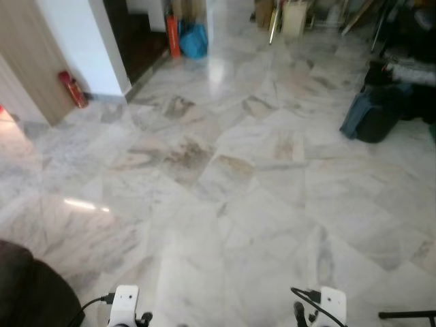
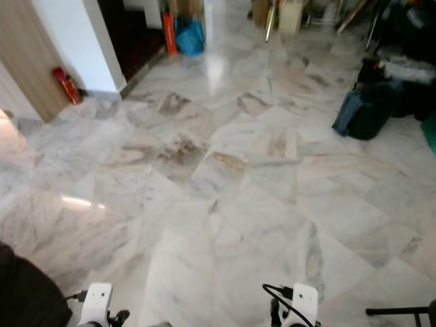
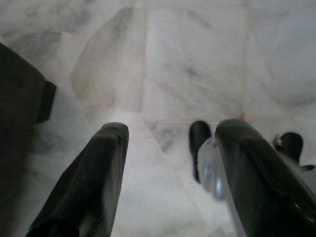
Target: Move the pillow to the sofa from floor
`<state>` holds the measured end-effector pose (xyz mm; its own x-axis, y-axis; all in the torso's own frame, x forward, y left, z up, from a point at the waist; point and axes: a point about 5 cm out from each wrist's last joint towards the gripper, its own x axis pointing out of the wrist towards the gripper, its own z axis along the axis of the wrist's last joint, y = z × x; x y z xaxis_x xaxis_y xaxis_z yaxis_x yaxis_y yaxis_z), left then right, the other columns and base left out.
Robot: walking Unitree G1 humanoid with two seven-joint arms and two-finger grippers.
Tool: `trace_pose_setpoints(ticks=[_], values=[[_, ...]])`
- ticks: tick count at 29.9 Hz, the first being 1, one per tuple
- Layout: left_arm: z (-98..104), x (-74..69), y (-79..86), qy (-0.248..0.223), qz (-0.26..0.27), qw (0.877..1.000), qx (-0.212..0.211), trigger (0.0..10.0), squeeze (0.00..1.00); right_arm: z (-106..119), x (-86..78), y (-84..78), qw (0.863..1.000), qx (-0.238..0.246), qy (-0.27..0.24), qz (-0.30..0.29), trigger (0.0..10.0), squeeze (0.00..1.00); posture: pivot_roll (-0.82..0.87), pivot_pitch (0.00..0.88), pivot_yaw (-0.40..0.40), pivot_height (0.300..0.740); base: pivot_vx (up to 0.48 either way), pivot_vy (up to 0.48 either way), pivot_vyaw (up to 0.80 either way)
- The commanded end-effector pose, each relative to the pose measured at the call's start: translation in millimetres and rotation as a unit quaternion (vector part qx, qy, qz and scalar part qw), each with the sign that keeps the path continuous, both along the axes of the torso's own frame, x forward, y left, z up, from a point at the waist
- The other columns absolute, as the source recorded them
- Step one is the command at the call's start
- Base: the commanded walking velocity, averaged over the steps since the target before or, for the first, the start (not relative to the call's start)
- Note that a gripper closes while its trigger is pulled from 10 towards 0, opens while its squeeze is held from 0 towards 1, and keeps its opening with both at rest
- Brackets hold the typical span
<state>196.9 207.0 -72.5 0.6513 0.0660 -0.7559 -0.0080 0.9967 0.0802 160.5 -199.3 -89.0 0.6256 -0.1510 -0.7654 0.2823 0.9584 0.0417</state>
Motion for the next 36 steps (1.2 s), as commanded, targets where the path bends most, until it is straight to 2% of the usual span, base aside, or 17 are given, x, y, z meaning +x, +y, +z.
trace_pose_setpoints(ticks=[1, 36], values=[[-3.4, -7.4, 4.3, 0.015, 0.006, 1.0, 0.001, 10.0, 0.0, -1.4, -1.7, 3.6, 1.0, 0.006, 0.004, 0.001, 10.0, 0.0, 0.06, 0.048, 0.004, 0.74, -0.307, 0.0, 0.0], [-3.7, -8.2, 5.1, 0.019, 0.002, 1.0, 0.003, 10.0, 0.0, -2.8, -3.1, 5.2, 1.0, 0.007, 0.016, 0.013, 10.0, 0.0, 0.06, 0.041, 0.014, 0.74, -0.315, 0.0, 0.0]])
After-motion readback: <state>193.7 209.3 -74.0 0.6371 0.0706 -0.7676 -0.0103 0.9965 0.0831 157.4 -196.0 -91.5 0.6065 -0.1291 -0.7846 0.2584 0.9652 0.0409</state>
